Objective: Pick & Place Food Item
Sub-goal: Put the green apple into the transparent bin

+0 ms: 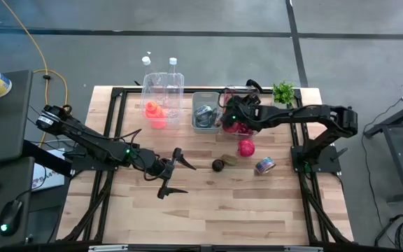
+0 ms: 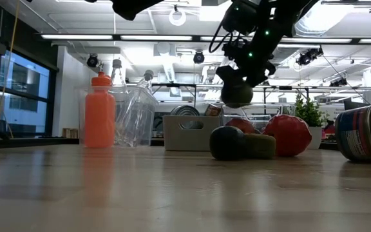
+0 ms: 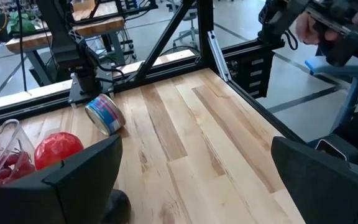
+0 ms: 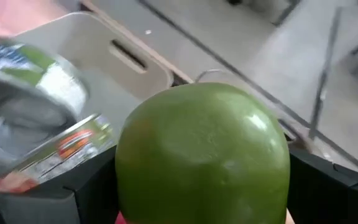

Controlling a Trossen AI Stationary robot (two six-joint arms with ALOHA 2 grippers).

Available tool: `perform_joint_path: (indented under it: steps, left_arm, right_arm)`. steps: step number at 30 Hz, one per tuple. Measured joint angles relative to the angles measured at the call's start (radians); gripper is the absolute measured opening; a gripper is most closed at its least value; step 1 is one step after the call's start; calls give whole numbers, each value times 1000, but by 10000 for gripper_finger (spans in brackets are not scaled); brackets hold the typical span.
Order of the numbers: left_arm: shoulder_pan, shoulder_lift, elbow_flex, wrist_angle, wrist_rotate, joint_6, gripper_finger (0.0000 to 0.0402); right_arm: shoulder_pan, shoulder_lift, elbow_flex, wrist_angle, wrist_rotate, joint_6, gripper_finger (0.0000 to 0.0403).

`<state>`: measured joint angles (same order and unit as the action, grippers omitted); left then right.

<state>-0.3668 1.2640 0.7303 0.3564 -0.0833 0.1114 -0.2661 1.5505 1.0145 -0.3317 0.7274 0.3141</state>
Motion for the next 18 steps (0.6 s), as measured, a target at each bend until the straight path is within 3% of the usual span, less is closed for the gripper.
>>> perform_joint_path:
  steps: [2,7,18]
  left_arm:
    - [0,0,0,0,0,0,399]
    - [0,0,0,1,0,-2,399]
    - [0,0,0,2,0,1,399]
  right_arm:
    - [-2,0,0,0,18,17,346]
    - [-22,0,0,16,-93,-3,346]
    - [-121,32,0,67,-133,-18,346]
